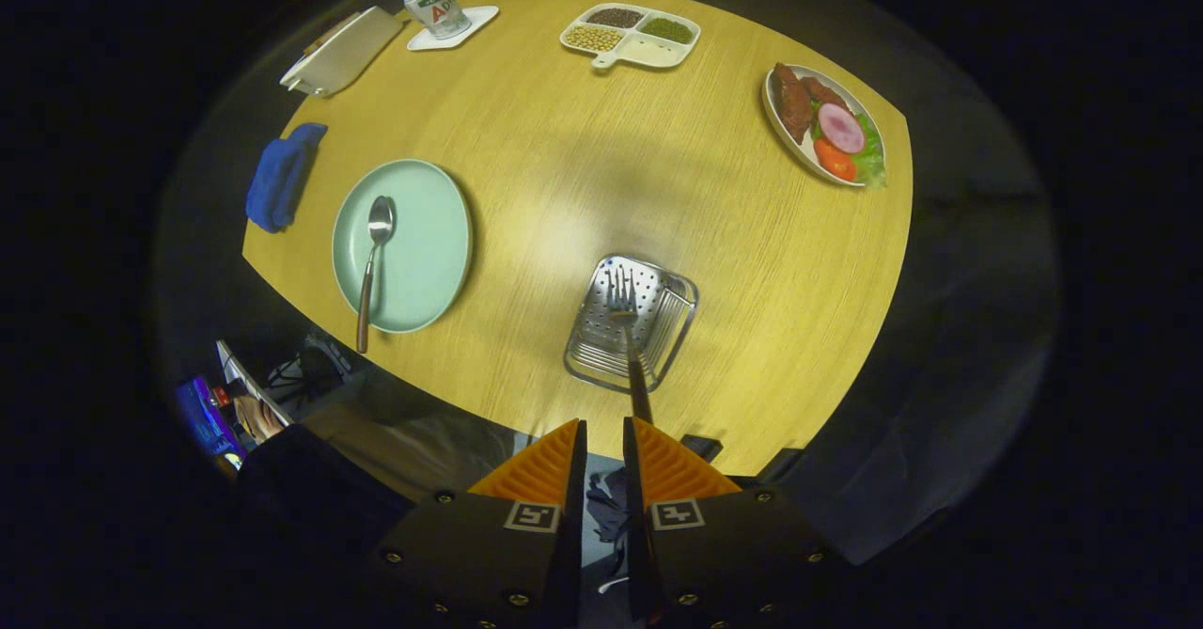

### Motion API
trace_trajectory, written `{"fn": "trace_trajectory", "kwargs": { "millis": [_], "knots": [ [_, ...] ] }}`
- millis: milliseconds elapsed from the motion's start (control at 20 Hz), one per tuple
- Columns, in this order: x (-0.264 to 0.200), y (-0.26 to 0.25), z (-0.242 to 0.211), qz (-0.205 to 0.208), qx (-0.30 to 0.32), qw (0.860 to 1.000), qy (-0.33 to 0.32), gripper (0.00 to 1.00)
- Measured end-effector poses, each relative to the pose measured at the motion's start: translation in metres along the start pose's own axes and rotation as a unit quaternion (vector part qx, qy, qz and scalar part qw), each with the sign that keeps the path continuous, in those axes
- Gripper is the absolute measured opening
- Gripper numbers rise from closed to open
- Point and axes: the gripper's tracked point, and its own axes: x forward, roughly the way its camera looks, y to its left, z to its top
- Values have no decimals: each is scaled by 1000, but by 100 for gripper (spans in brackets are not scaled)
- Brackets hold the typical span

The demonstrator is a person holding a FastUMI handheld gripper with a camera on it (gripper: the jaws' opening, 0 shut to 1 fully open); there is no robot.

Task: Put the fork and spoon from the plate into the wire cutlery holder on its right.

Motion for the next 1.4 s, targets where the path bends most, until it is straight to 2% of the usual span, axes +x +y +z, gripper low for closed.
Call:
{"fn": "trace_trajectory", "kwargs": {
  "millis": [350, 750, 1400],
  "knots": [
    [19, 80, -3, 47, -3, 999, -17, 21],
    [37, 142, 10, 62, -32, 997, -18, 21],
    [75, 201, 15, 81, -51, 995, -2, 21]
  ]
}}
